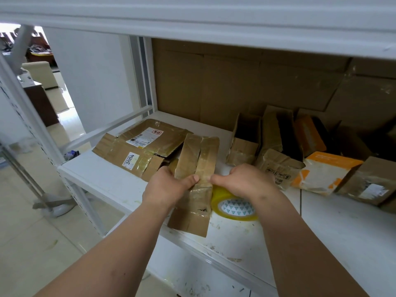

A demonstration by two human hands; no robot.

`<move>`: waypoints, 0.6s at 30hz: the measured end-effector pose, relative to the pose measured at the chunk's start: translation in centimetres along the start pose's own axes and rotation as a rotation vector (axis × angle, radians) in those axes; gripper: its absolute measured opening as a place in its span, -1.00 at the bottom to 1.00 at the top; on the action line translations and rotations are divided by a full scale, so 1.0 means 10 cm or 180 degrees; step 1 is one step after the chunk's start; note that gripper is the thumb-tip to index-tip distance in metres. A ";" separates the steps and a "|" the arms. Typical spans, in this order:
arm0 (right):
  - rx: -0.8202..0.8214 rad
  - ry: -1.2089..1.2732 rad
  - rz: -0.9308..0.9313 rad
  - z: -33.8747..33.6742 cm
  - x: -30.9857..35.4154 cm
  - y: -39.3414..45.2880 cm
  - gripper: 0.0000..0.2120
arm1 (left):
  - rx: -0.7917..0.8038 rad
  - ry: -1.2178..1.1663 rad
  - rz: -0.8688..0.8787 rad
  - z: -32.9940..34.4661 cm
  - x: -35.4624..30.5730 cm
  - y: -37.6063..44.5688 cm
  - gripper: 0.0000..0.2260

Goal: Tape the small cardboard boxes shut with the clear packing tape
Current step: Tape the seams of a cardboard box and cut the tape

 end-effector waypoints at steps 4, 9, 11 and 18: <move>0.0000 0.0063 0.0099 -0.04 0.03 -0.01 -0.46 | -0.0199 -0.0439 0.0137 0.01 0.08 -0.12 -0.51; 0.0402 0.0441 0.0035 0.04 -0.05 0.00 -0.28 | 0.0012 -0.1315 0.0431 0.15 0.32 -0.14 -0.57; 0.0438 0.0454 -0.0079 0.02 -0.06 -0.02 -0.29 | 0.0185 -0.1690 0.0361 0.19 0.41 -0.12 -0.83; 0.0661 0.0625 -0.0105 -0.01 -0.06 -0.06 -0.31 | 0.0125 -0.2060 0.0176 0.20 0.45 -0.07 -0.85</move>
Point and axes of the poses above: each hand's wrist, its own y-axis towards the middle knuckle, its own z-axis out of the palm, x = y × z, the point moved 7 cm from there along y, towards the middle knuckle, and after that the axes turned 15 degrees about y, right-handed, at the moved point
